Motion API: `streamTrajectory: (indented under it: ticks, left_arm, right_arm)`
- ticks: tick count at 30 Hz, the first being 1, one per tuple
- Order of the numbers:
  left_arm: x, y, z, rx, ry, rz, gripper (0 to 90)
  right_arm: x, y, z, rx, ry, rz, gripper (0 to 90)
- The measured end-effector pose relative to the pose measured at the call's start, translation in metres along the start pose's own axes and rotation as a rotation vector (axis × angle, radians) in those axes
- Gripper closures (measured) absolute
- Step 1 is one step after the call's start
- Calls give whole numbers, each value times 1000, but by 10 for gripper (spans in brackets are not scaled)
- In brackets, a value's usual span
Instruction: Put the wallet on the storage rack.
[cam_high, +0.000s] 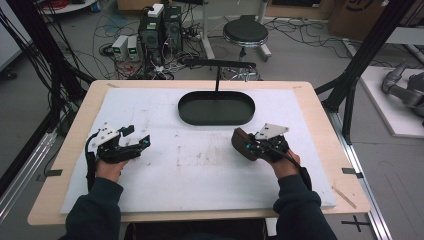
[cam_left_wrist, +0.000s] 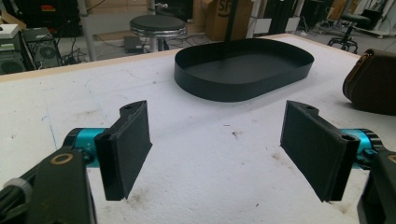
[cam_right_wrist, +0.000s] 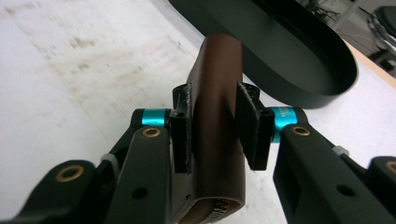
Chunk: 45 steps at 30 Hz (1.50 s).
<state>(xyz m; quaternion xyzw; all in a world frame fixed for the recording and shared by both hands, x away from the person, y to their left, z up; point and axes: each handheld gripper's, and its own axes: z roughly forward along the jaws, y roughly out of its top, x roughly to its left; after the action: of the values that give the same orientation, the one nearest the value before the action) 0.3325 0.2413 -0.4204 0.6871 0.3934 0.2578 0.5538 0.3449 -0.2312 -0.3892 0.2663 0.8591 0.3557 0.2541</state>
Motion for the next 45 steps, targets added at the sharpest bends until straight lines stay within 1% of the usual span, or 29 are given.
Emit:
streamTrajectory:
  ticks: [3, 4, 6, 10, 13, 17, 19, 21, 24, 26, 28, 32, 36, 38, 41, 43, 45]
  left_arm:
    - [0, 0, 0, -1, 0, -1, 240]
    - [0, 0, 0, -2, 0, -1, 241]
    - [0, 0, 0, -1, 0, -1, 241]
    - [0, 0, 0, -1, 0, 0, 240]
    - [0, 0, 0, -1, 1, -1, 241]
    - [0, 0, 0, -3, -1, -3, 240]
    - [0, 0, 0, -3, 0, -2, 241]
    - [0, 0, 0, -3, 0, 0, 241]
    - [0, 1, -1, -4, -1, 4, 241]
    - [0, 1, -1, -5, -2, 3, 241]
    - [0, 1, -1, -6, -2, 2, 241]
    - [0, 1, -1, -5, -3, 3, 241]
    - [0, 0, -1, -3, -4, 3, 241]
    - [0, 0, 0, -2, -5, 3, 241]
    - [0, 0, 0, -1, -4, 3, 241]
    - [0, 0, 0, -2, -4, 1, 241]
    - [0, 0, 0, -3, -4, 0, 241]
  right_arm:
    - [-2, -2, -1, -27, 26, 35, 641]
    - [-3, -3, -2, -39, 37, 57, 618]
    - [-5, -5, -2, -51, 44, 79, 573]
    - [-10, -7, -4, -66, 39, 116, 499]
    - [-12, -8, -6, -95, 41, 139, 437]
    - [-14, -12, -8, -128, 29, 156, 322]
    - [-15, -14, -7, -128, 27, 159, 283]
    - [-16, -17, -3, -106, 38, 165, 247]
    - [-15, -20, 2, -80, 40, 163, 239]
    - [-13, -19, 4, -68, 40, 167, 216]
    - [-12, -19, 6, -66, 41, 159, 216]
    - [-11, -20, 11, -59, 55, 181, 216]
    - [-9, -21, 18, -30, 66, 186, 221]
    - [-8, -21, 19, -12, 64, 177, 297]
    - [-8, -21, 19, 1, 65, 161, 468]
    - [-8, -21, 19, 4, 77, 158, 575]
    - [-9, -20, 18, 0, 81, 166, 597]
